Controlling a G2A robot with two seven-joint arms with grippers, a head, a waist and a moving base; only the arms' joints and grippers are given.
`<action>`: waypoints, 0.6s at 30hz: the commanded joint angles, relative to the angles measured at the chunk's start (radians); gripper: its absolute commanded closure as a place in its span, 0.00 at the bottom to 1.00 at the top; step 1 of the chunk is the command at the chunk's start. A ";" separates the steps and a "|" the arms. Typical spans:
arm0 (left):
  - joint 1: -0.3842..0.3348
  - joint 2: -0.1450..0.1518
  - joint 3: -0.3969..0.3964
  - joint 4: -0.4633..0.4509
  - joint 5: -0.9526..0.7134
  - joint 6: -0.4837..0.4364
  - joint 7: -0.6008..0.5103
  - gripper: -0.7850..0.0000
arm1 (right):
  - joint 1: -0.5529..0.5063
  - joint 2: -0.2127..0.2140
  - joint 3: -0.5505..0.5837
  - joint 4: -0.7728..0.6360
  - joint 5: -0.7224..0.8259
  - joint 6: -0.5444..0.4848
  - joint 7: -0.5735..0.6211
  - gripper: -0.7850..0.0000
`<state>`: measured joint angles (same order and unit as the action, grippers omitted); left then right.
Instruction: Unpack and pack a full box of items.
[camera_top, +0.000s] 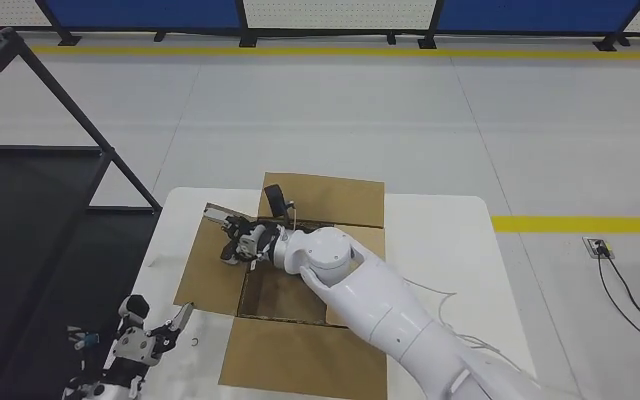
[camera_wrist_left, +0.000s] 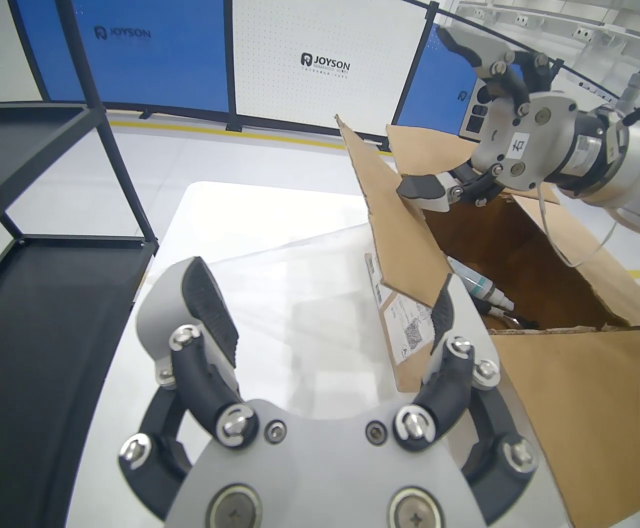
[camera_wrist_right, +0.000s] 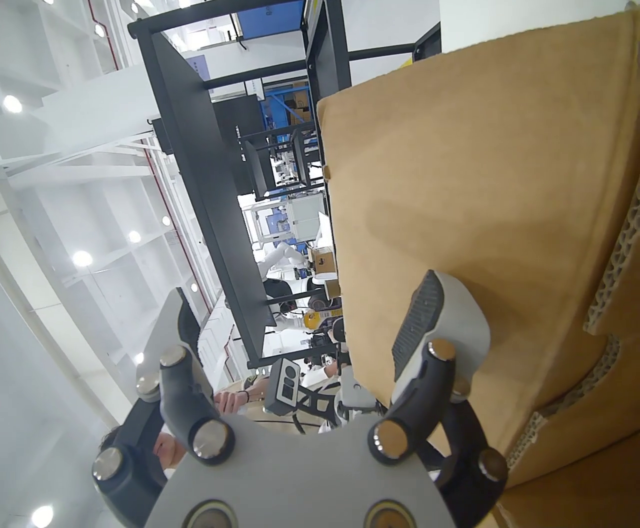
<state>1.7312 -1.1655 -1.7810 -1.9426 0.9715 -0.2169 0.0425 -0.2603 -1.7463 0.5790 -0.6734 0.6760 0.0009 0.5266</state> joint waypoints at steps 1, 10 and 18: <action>-0.025 -0.001 0.010 0.010 0.007 0.025 -0.018 0.00 | 0.000 -0.005 0.005 0.010 -0.003 -0.007 0.017 0.00; -0.090 -0.004 0.047 0.081 0.055 0.069 -0.053 0.00 | -0.032 -0.001 0.065 -0.009 -0.039 -0.152 0.009 0.00; -0.123 -0.006 0.070 0.143 0.081 0.079 -0.062 0.00 | -0.156 0.064 0.202 -0.174 -0.113 -0.277 -0.023 0.00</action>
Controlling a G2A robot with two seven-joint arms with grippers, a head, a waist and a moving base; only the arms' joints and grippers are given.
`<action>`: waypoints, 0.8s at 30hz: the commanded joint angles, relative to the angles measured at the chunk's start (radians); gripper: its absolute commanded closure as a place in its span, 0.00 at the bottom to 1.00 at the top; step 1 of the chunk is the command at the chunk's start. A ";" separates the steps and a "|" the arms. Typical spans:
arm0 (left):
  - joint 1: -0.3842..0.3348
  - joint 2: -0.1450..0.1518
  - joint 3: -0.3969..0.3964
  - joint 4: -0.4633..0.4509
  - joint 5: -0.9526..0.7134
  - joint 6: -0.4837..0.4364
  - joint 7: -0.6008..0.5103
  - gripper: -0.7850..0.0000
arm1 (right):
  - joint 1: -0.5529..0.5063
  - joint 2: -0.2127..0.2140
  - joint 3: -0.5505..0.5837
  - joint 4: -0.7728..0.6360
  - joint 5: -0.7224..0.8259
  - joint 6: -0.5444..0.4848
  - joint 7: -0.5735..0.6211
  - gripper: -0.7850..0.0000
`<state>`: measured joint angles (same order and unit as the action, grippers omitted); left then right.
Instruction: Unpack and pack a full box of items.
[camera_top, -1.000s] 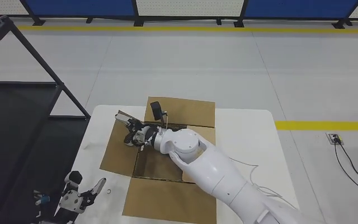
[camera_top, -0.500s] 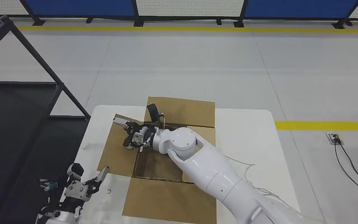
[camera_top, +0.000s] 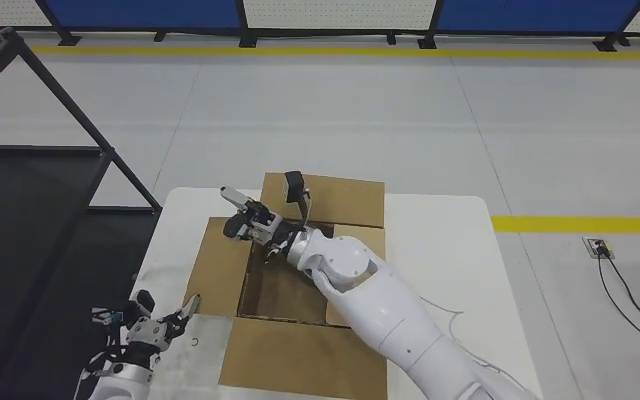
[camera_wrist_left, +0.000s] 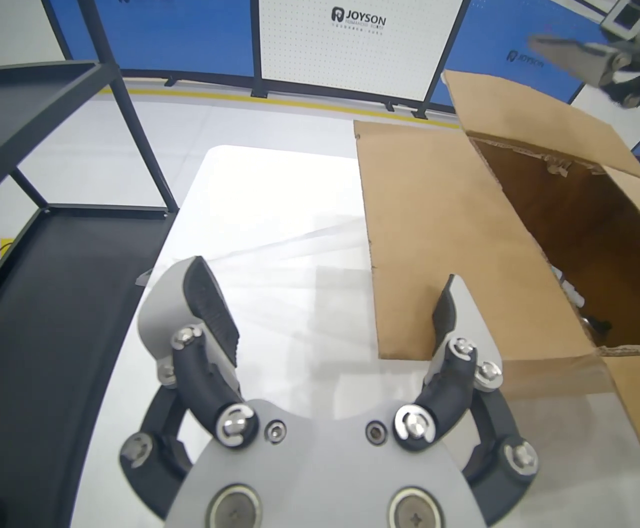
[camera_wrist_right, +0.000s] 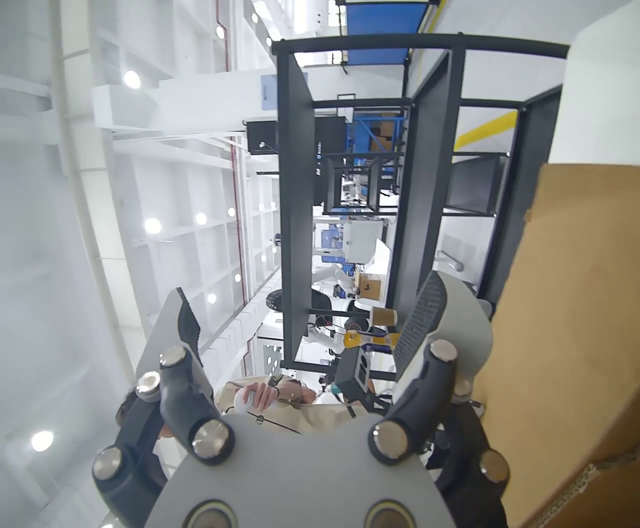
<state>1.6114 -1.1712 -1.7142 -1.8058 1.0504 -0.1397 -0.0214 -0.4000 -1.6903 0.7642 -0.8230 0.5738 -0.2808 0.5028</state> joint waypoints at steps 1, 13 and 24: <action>-0.006 -0.001 0.006 0.011 0.007 0.005 0.002 0.00 | -0.034 0.017 0.033 -0.048 -0.023 0.012 0.000 0.00; -0.017 -0.007 0.038 0.034 0.042 0.038 0.008 0.00 | -0.155 0.067 0.151 -0.220 -0.098 0.119 0.029 0.00; -0.008 -0.010 0.039 0.024 0.042 0.026 0.009 0.00 | -0.191 0.075 0.184 -0.274 -0.128 0.139 0.064 0.00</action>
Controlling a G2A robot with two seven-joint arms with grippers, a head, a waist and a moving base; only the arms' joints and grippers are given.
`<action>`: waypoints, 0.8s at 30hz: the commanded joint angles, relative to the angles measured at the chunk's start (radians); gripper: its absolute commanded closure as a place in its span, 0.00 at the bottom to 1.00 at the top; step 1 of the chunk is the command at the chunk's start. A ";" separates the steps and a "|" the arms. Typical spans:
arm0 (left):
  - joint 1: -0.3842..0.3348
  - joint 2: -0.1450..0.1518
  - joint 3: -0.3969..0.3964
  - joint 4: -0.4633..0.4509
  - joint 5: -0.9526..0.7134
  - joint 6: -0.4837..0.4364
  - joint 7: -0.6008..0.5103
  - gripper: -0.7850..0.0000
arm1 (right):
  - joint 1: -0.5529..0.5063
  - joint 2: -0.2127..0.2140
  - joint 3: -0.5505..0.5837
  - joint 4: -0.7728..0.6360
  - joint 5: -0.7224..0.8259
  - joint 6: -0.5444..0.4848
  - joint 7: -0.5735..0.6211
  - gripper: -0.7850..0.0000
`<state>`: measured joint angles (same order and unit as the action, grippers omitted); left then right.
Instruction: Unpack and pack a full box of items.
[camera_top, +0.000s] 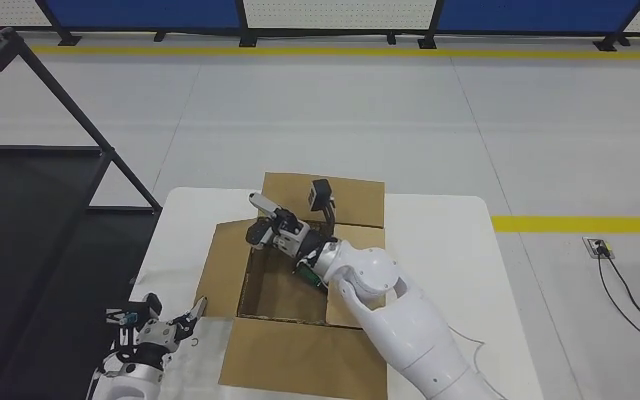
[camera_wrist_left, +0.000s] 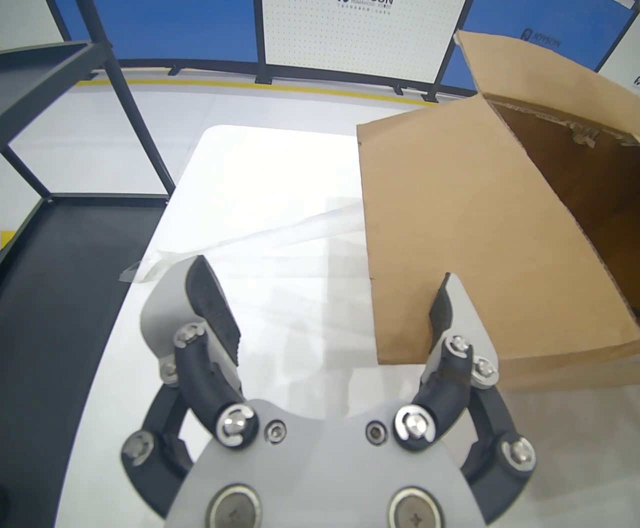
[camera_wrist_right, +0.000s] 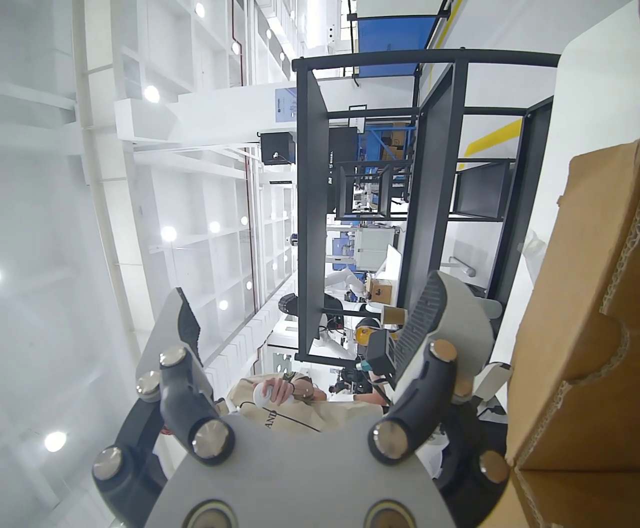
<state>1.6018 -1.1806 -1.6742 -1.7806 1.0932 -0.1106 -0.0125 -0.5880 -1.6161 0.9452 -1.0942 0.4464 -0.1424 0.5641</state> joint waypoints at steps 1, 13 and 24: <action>0.003 0.000 -0.001 -0.003 -0.002 -0.004 -0.001 0.00 | -0.004 0.001 0.004 -0.005 -0.004 0.002 0.005 0.00; 0.049 -0.001 -0.039 -0.067 -0.046 -0.047 0.018 0.00 | -0.020 0.000 0.018 -0.017 -0.018 0.013 0.020 0.00; 0.135 -0.003 -0.127 -0.212 -0.141 -0.093 0.072 0.00 | -0.041 0.006 0.045 -0.046 -0.042 0.020 0.034 0.00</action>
<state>1.7314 -1.1834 -1.7941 -1.9841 0.9576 -0.2003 0.0557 -0.6278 -1.6103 0.9894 -1.1381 0.4064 -0.1242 0.5977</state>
